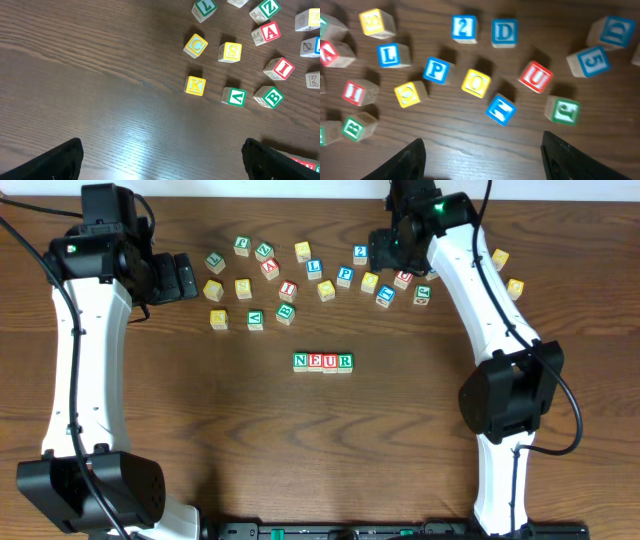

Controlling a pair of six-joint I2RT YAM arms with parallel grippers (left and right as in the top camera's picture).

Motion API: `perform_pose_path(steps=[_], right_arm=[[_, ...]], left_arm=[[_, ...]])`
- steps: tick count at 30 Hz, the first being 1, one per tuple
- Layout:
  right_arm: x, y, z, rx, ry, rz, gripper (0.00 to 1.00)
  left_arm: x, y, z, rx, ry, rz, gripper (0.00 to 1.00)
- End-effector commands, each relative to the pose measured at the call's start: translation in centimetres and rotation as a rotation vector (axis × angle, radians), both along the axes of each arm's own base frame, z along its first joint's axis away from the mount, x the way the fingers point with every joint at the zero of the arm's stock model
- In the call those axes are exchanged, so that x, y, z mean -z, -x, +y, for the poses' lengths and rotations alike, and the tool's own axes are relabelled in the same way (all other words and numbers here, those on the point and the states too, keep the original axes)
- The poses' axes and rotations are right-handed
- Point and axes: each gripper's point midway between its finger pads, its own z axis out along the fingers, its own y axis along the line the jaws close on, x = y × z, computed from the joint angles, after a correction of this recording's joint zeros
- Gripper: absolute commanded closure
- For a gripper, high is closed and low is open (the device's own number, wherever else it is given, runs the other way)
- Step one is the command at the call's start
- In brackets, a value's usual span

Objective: Spell out NEURIPS
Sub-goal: 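Move the right gripper over the red I block in the pile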

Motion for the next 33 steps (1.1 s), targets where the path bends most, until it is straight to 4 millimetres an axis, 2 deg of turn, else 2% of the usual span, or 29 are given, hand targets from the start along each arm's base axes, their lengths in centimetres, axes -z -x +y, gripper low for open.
perform_pose_path(steps=[1, 6, 13, 18, 23, 26, 33], right_arm=[[2.0, 0.1, 3.4, -0.055, -0.017, 0.015, 0.31], [3.2, -0.8, 8.2, -0.123, -0.089, -0.035, 0.32], [2.4, -2.0, 14.3, -0.083, -0.202, -0.150, 0.32], [3.8, -2.6, 16.1, 0.087, -0.203, -0.193, 0.25], [5.7, -2.1, 18.6, 0.069, -0.217, -0.192, 0.26], [7.2, -2.0, 18.9, 0.082, -0.209, -0.181, 0.28], [9.3, -2.4, 18.9, 0.129, -0.213, -0.167, 0.32]], left_arm=[[-0.7, 0.1, 0.4, 0.003, -0.018, -0.014, 0.00], [-0.7, 0.1, 0.4, 0.003, -0.018, -0.014, 0.00], [-0.7, 0.1, 0.4, 0.003, -0.018, -0.014, 0.00], [-0.7, 0.1, 0.4, 0.003, -0.018, -0.014, 0.00], [-0.7, 0.1, 0.4, 0.003, -0.018, -0.014, 0.00], [-0.7, 0.1, 0.4, 0.003, -0.018, -0.014, 0.00], [-0.7, 0.1, 0.4, 0.003, -0.018, -0.014, 0.00]])
